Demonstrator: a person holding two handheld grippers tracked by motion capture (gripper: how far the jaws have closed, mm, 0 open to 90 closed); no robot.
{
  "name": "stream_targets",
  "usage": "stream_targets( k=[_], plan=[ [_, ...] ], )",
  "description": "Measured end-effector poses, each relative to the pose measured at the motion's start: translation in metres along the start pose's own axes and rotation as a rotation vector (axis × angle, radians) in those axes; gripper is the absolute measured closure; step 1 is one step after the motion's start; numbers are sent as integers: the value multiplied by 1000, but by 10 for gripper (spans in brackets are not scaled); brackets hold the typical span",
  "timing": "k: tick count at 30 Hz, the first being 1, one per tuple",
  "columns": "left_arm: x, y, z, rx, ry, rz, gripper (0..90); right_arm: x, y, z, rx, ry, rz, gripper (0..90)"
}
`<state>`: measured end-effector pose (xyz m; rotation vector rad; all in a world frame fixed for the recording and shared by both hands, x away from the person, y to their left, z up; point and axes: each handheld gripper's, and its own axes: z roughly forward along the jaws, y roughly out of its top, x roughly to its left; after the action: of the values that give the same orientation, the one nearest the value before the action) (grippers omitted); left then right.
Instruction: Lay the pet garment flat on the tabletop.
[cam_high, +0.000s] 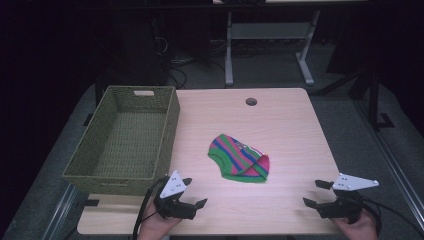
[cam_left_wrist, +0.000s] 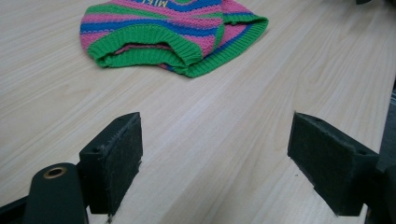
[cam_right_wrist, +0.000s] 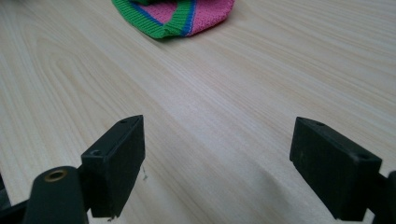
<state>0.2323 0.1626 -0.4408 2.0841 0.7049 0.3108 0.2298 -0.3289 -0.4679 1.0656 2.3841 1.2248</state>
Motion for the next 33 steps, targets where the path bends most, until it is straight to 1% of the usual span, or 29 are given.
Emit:
stream_targets(
  k=[2,6,7,10,12,13,14,15,17,20,21,22,25,28,30,31,32,33],
  plan=[
    [-1,1,1,2,-1,9,177,0,0,1,5,8,0,176],
    [-2,0,3,13,-9,14,176,0,2,2,6,15,-5,176],
    [-2,0,3,9,-8,10,177,1,4,3,6,17,-13,174],
    [-1,0,3,9,-13,13,176,2,10,7,36,24,-24,155],
    [-2,0,3,12,-12,16,175,3,13,8,35,34,-19,155],
    [-2,-1,3,10,-10,18,175,4,16,9,28,39,-24,155],
    [-2,-1,1,8,-9,16,175,6,23,10,21,52,-41,155],
    [-2,-2,1,5,-10,6,175,7,26,11,20,56,-40,155],
    [-1,-2,1,4,-7,5,175,9,32,14,29,74,-46,154],
    [0,-2,1,4,-4,2,175,11,40,19,39,85,-69,151],
    [0,-2,1,4,-4,2,175,11,40,19,39,85,-69,151],
    [0,-2,1,3,-5,-1,174,12,47,22,50,94,-74,151],
    [1,-2,1,7,-14,3,172,11,57,27,68,115,-76,149],
    [1,-2,2,7,-14,4,172,12,68,32,92,131,-83,149],
    [0,-2,2,8,-16,3,172,13,75,35,95,139,-94,149],
    [0,-2,2,8,-16,3,172,13,75,35,95,139,-94,149],
    [0,-2,2,8,-19,2,172,13,84,41,114,156,-104,149],
    [0,-2,2,8,-19,2,171,13,84,41,114,156,-104,149]
  ],
)
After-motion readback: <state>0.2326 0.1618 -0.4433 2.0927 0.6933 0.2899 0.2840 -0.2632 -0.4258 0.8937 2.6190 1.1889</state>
